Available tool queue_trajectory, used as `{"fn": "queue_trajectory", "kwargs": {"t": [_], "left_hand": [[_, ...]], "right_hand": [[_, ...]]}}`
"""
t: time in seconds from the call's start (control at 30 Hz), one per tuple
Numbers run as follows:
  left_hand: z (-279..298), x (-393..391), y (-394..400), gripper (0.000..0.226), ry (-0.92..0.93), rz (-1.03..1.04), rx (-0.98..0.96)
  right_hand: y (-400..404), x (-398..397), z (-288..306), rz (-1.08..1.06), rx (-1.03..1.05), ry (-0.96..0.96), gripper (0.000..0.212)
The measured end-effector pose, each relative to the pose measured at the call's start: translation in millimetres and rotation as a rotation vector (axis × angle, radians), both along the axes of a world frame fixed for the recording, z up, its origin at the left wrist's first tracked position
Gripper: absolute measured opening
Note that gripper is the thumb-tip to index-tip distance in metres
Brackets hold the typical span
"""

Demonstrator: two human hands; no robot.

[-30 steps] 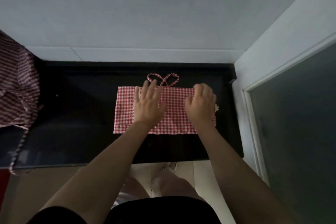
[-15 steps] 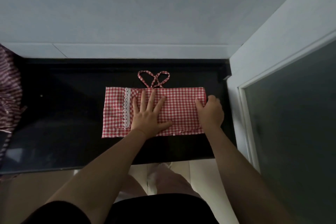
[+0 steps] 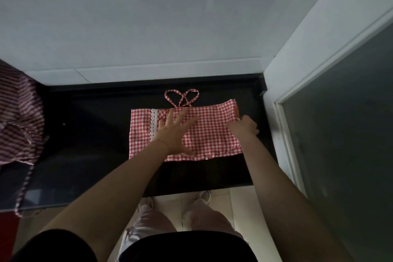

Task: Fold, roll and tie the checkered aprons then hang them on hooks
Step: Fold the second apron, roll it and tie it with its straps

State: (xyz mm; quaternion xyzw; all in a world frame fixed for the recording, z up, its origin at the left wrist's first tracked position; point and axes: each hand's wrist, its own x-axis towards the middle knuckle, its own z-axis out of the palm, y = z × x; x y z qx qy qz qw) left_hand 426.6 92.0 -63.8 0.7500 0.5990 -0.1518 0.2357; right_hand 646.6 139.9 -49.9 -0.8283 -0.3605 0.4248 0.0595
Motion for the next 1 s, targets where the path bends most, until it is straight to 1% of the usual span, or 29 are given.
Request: {"fn": "queue_trajectory", "kwargs": {"t": [0.07,0.1,0.23,0.3,0.37,0.5,0.53,0.63,0.67,0.7,0.77,0.83,0.87,0.9,1.0], "left_hand": [[0.7,-4.1,-1.7,0.129,0.032,-0.015,0.004],[0.4,-4.2,-2.2,0.131,0.050,-0.021,-0.002],[-1.0,3.2,-2.7,0.135,0.098,-0.022,-0.046],[-1.7,6.0,-1.5,0.136,0.101,-0.008,-0.060],[-1.8,6.9,-1.1,0.137,0.104,0.001,-0.063],[-0.9,8.4,0.4,0.137,0.117,-0.002,-0.070],[-0.9,8.5,0.7,0.138,0.118,-0.002,-0.071],[-2.3,7.5,1.6,0.138,0.113,0.003,-0.071],[-3.2,7.3,1.1,0.138,0.108,0.007,-0.072],[-3.6,6.4,1.5,0.139,0.105,0.009,-0.067],[-2.9,6.3,1.5,0.139,0.103,0.009,-0.067],[-1.4,7.6,2.8,0.140,0.100,0.011,-0.078],[-0.6,8.5,3.7,0.141,0.101,0.010,-0.082],[0.5,9.7,4.5,0.141,0.106,0.008,-0.088],[0.3,12.0,4.4,0.145,0.120,0.010,-0.086]], "right_hand": [[3.1,-5.5,4.5,0.002,0.024,-0.011,0.063],[5.6,-7.4,5.7,-0.014,0.023,0.021,0.065],[11.0,-10.8,13.6,-0.139,-0.045,0.233,0.067],[12.1,-7.4,18.4,-0.139,-0.084,0.291,0.069],[11.9,-4.2,21.9,-0.121,-0.074,0.375,0.070],[12.9,-1.5,32.2,-0.022,-0.059,0.572,0.053],[14.2,-1.0,33.4,-0.014,-0.062,0.598,0.056],[18.2,5.5,35.0,-0.103,-0.052,0.553,0.087],[19.3,10.3,32.6,-0.125,-0.069,0.552,0.089],[20.9,14.7,32.5,-0.127,-0.093,0.548,0.082],[20.3,23.3,32.8,-0.086,-0.143,0.503,0.060],[18.8,27.7,33.9,-0.007,-0.170,0.410,0.059],[18.0,27.4,35.7,0.043,-0.163,0.371,0.057],[17.1,25.0,39.4,0.086,-0.138,0.347,0.051],[14.5,11.5,56.2,0.192,-0.037,0.374,0.025]]}}
